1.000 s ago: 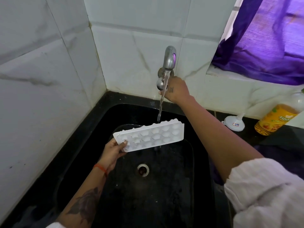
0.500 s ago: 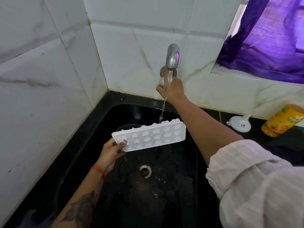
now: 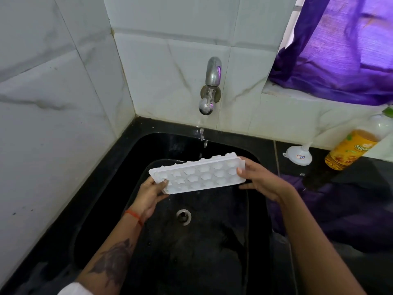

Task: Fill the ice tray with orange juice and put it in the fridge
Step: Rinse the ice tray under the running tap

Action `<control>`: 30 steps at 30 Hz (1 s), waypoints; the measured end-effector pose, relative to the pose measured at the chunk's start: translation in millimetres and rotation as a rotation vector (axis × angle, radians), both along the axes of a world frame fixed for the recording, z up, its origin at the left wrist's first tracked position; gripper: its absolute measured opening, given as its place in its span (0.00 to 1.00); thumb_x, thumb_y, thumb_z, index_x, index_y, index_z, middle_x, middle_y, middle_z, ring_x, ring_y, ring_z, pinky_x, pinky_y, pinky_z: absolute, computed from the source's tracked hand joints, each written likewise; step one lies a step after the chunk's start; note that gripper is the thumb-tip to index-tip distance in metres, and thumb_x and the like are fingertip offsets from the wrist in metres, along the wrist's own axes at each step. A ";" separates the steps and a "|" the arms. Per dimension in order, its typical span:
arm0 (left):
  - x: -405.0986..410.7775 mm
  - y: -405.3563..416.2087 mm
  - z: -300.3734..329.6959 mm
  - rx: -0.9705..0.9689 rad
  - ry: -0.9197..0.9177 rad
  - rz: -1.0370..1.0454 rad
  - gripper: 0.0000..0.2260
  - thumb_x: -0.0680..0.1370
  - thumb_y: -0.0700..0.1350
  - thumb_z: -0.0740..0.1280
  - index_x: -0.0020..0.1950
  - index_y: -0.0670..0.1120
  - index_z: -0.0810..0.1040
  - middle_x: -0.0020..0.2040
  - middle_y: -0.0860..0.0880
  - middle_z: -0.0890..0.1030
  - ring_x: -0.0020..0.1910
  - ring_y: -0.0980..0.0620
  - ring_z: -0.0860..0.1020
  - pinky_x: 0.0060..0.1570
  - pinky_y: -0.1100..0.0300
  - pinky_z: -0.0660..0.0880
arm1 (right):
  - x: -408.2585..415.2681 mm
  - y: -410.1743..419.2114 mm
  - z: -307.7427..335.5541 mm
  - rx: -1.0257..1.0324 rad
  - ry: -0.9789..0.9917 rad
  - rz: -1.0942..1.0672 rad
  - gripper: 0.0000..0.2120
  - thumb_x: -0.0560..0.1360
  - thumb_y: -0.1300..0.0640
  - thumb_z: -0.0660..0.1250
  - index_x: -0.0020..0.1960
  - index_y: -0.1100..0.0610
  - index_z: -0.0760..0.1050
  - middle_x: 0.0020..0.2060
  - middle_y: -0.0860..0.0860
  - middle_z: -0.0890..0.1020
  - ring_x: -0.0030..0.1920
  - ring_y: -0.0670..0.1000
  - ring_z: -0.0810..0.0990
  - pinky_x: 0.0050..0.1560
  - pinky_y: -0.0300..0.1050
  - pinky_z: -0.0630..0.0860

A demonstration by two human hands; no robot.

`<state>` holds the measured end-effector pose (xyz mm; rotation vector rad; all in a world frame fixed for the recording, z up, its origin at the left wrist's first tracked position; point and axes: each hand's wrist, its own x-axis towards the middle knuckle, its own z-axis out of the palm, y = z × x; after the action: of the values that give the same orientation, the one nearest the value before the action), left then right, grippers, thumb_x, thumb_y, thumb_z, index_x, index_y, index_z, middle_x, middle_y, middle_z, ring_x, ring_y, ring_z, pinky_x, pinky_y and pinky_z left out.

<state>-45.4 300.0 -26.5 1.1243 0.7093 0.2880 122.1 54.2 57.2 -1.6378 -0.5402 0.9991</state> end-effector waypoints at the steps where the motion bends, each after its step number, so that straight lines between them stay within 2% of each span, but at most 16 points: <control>1: 0.2 -3.6 0.6 -0.012 -0.003 -0.005 0.10 0.78 0.34 0.62 0.52 0.48 0.76 0.51 0.46 0.80 0.49 0.48 0.79 0.53 0.50 0.76 | -6.7 -5.3 -6.1 0.015 -0.042 -0.026 0.31 0.64 0.43 0.74 0.65 0.44 0.71 0.58 0.47 0.80 0.59 0.51 0.79 0.53 0.47 0.76; 3: -0.1 -10.3 1.3 -0.049 -0.009 -0.013 0.10 0.78 0.34 0.61 0.52 0.48 0.75 0.52 0.45 0.80 0.50 0.47 0.78 0.55 0.49 0.75 | -16.6 -8.0 -11.3 0.019 -0.216 -0.113 0.21 0.71 0.51 0.73 0.62 0.45 0.73 0.55 0.48 0.81 0.58 0.53 0.80 0.52 0.49 0.80; 5: -0.6 -16.4 2.1 -0.108 -0.013 -0.012 0.10 0.79 0.34 0.59 0.52 0.48 0.74 0.52 0.45 0.80 0.51 0.47 0.78 0.55 0.48 0.74 | -25.4 -5.9 -7.3 -0.006 -0.419 -0.221 0.13 0.74 0.53 0.69 0.58 0.44 0.75 0.52 0.47 0.81 0.55 0.53 0.80 0.49 0.50 0.81; 8: -1.2 -23.3 4.9 -0.162 0.015 -0.010 0.11 0.79 0.35 0.58 0.52 0.49 0.73 0.47 0.47 0.80 0.47 0.50 0.78 0.49 0.52 0.74 | -40.1 -3.6 8.2 -0.109 -0.796 -0.245 0.15 0.75 0.47 0.66 0.61 0.44 0.75 0.52 0.44 0.81 0.54 0.48 0.79 0.53 0.47 0.77; 9: -2.4 -25.3 6.0 -0.157 0.025 -0.004 0.11 0.79 0.35 0.58 0.51 0.50 0.74 0.47 0.48 0.80 0.47 0.51 0.77 0.49 0.54 0.73 | -47.7 -3.9 15.9 -0.158 -0.957 -0.238 0.16 0.75 0.46 0.65 0.62 0.43 0.75 0.51 0.44 0.82 0.53 0.47 0.79 0.51 0.45 0.75; 11: -4.0 -26.1 6.4 -0.145 0.031 0.020 0.12 0.79 0.34 0.58 0.51 0.50 0.74 0.47 0.49 0.80 0.49 0.52 0.77 0.53 0.54 0.72 | -58.8 -4.3 26.5 -0.182 -1.267 -0.233 0.15 0.76 0.44 0.62 0.62 0.41 0.75 0.50 0.44 0.83 0.50 0.48 0.80 0.45 0.42 0.74; 12: -5.9 -26.3 6.0 -0.141 0.025 0.031 0.12 0.80 0.34 0.57 0.52 0.50 0.74 0.48 0.48 0.80 0.50 0.52 0.77 0.55 0.54 0.72 | -64.7 -5.2 31.2 -0.154 -1.362 -0.227 0.15 0.76 0.44 0.61 0.61 0.40 0.76 0.50 0.43 0.83 0.49 0.47 0.81 0.42 0.41 0.74; 16: -13.1 -32.1 6.6 -0.108 0.001 0.058 0.14 0.80 0.36 0.57 0.61 0.49 0.74 0.49 0.49 0.79 0.51 0.52 0.76 0.51 0.58 0.73 | -81.5 -10.4 41.4 -0.041 -1.485 -0.224 0.15 0.77 0.46 0.58 0.60 0.42 0.78 0.51 0.40 0.83 0.50 0.43 0.81 0.42 0.38 0.77; 19: -14.5 -40.8 7.6 -0.075 -0.004 0.069 0.17 0.80 0.36 0.57 0.67 0.49 0.71 0.49 0.50 0.79 0.49 0.54 0.76 0.56 0.55 0.70 | -90.9 -13.7 44.2 0.002 -1.598 -0.213 0.14 0.77 0.50 0.60 0.59 0.46 0.79 0.51 0.42 0.83 0.52 0.46 0.82 0.45 0.38 0.78; 22: -17.3 -48.1 11.0 -0.051 -0.023 0.085 0.17 0.81 0.38 0.58 0.69 0.49 0.70 0.50 0.51 0.79 0.54 0.52 0.76 0.58 0.54 0.69 | -98.3 -16.9 47.4 0.019 -1.661 -0.213 0.14 0.77 0.52 0.61 0.59 0.47 0.80 0.52 0.45 0.84 0.55 0.50 0.82 0.47 0.43 0.81; 25: -21.2 -56.0 16.5 -0.030 -0.046 0.098 0.18 0.81 0.39 0.58 0.71 0.49 0.68 0.58 0.49 0.77 0.61 0.49 0.73 0.61 0.54 0.68 | -104.6 -20.5 47.2 0.025 -1.708 -0.235 0.14 0.77 0.53 0.61 0.59 0.47 0.80 0.51 0.46 0.84 0.56 0.52 0.82 0.45 0.44 0.81; 30: -24.1 -66.0 17.3 -0.026 -0.038 0.114 0.20 0.81 0.41 0.58 0.73 0.49 0.65 0.63 0.47 0.75 0.62 0.49 0.73 0.61 0.53 0.68 | -108.1 -30.6 35.5 0.034 -1.746 -0.266 0.13 0.77 0.55 0.65 0.59 0.46 0.79 0.52 0.45 0.84 0.57 0.52 0.81 0.40 0.45 0.81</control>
<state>-69.5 234.0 -9.2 1.0531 0.7431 0.3952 14.0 23.6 92.7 -2.1397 -1.3356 -0.8982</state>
